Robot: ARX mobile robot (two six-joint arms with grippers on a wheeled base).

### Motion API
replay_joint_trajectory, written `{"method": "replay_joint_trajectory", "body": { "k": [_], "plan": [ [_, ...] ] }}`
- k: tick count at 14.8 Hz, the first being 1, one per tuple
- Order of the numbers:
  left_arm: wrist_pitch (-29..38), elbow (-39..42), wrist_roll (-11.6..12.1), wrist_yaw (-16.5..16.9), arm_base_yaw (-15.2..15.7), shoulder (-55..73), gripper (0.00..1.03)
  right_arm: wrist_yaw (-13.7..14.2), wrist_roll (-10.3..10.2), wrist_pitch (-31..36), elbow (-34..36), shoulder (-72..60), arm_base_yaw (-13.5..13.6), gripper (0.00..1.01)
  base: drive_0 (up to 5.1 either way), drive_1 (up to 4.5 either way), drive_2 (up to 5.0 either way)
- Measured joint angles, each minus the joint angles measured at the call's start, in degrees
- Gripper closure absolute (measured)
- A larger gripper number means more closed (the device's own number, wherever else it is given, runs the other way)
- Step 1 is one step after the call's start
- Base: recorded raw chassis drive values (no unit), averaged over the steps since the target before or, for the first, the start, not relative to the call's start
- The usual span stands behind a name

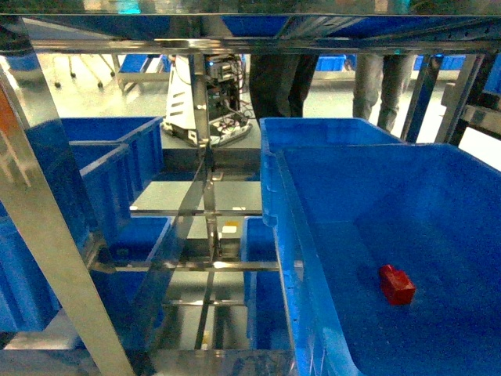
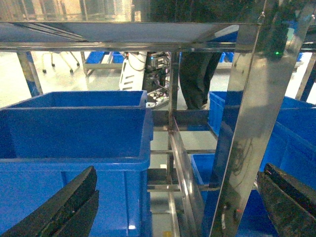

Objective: Pick red block from blue box to shelf

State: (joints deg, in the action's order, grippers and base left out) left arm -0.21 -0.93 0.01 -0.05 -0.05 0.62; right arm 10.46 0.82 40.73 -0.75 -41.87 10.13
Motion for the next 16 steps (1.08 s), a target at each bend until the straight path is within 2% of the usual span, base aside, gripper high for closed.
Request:
{"method": "replay_joint_trajectory", "body": {
  "k": [2,4,5,6,8,16],
  "plan": [
    [-0.02,0.0,0.0,0.02,0.0,0.0,0.05,-2.21,-0.42,-5.7,0.04,5.46,-2.27,0.97,0.0,0.0,0.0],
    [-0.02,0.0,0.02,0.02,0.0,0.0,0.05,-4.59,-0.81,-10.58,0.07,11.41,-4.44,0.99,0.0,0.0,0.0],
    [-0.02,0.0,0.0,0.04,0.0,0.0,0.05,-9.11,-0.92,-13.05,0.09,13.94,-8.37,0.99,0.0,0.0,0.0],
    [-0.04,0.0,0.0,0.02,0.0,0.0,0.05,-9.42,-1.05,-15.26,0.09,16.11,-10.64,0.99,0.0,0.0,0.0],
    [-0.02,0.0,0.0,0.0,0.0,0.0,0.05,-10.32,-1.05,-18.73,0.09,19.89,-10.14,0.99,0.0,0.0,0.0],
    [-0.02,0.0,0.0,0.02,0.0,0.0,0.05,-10.29,-1.05,-29.11,0.09,30.27,-10.14,1.0,0.0,0.0,0.0]
  ]
}}
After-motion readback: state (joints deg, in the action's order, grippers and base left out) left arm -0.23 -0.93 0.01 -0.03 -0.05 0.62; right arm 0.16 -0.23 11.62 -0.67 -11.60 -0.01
